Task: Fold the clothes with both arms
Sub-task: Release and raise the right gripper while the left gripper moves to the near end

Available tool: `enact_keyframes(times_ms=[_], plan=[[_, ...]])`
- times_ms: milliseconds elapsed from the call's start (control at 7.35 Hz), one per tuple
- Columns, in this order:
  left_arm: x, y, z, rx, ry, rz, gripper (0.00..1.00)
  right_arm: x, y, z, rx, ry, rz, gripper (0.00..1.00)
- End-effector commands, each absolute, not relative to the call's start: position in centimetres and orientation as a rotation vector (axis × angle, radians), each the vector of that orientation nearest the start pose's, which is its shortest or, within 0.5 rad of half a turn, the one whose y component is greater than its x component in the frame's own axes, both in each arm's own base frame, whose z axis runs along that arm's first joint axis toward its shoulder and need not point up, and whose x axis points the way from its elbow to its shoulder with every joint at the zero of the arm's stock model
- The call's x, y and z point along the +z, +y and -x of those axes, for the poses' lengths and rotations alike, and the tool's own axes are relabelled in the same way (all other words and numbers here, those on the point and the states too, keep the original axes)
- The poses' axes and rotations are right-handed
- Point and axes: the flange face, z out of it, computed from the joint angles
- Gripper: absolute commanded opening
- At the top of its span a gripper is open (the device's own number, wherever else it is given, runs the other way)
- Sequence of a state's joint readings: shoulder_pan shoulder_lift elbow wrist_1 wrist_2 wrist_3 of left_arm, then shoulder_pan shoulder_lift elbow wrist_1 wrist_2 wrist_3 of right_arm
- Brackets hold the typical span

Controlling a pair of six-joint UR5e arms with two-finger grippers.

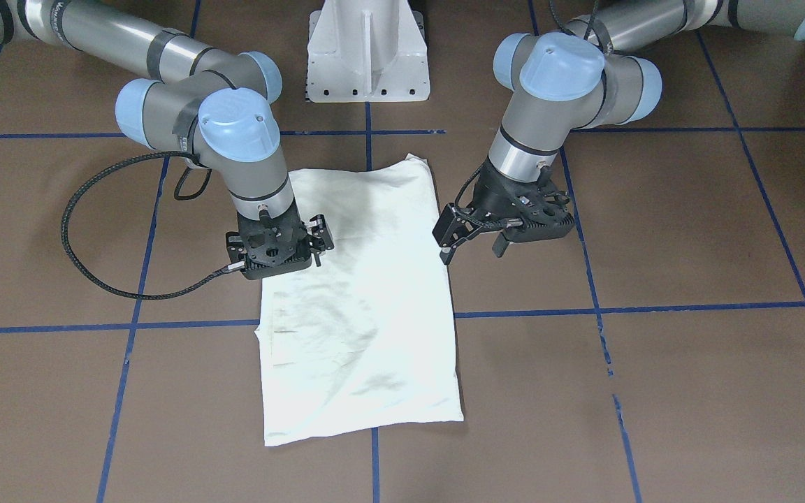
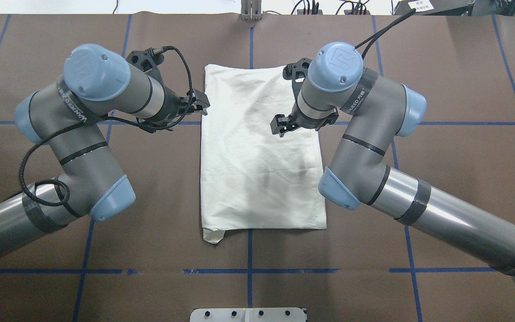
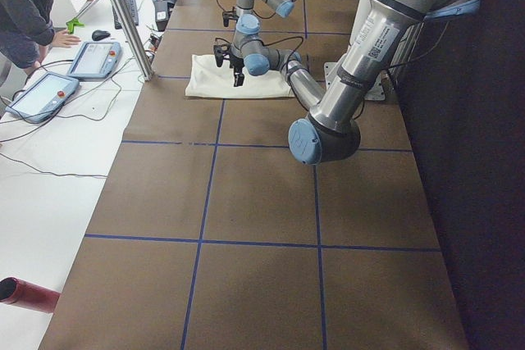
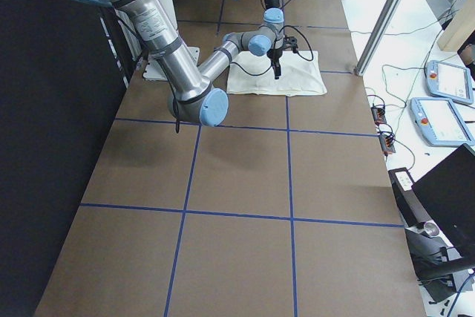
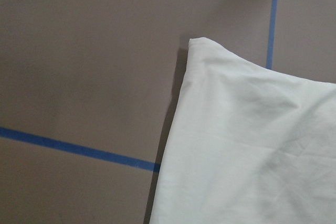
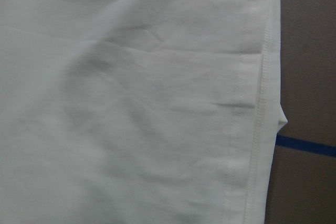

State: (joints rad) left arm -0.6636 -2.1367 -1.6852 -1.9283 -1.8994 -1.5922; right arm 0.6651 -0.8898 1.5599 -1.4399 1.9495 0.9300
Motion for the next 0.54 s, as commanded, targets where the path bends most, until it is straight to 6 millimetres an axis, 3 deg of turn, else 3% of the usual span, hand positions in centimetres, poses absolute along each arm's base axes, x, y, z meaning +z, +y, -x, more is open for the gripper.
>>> enact_keyframes(times_ms=[0,136,272,408], plan=[[23.7,-40.3,-51.4,-0.586,1.085,0.145,1.00,23.1,-49.2,47.5,-0.102,-0.929,-0.158,1.00],[24.6,-36.9,-53.9,-0.634,1.032,0.193,0.99,22.7,-48.5,46.7,-0.080,-0.950,-0.141,1.00],[25.1,-35.4,-55.2,-0.667,0.976,0.192,0.97,22.8,-48.4,46.5,-0.075,-0.953,-0.139,1.00],[24.3,-34.0,-55.1,-0.673,0.964,0.213,0.94,22.8,-48.4,46.5,-0.074,-0.953,-0.138,1.00]])
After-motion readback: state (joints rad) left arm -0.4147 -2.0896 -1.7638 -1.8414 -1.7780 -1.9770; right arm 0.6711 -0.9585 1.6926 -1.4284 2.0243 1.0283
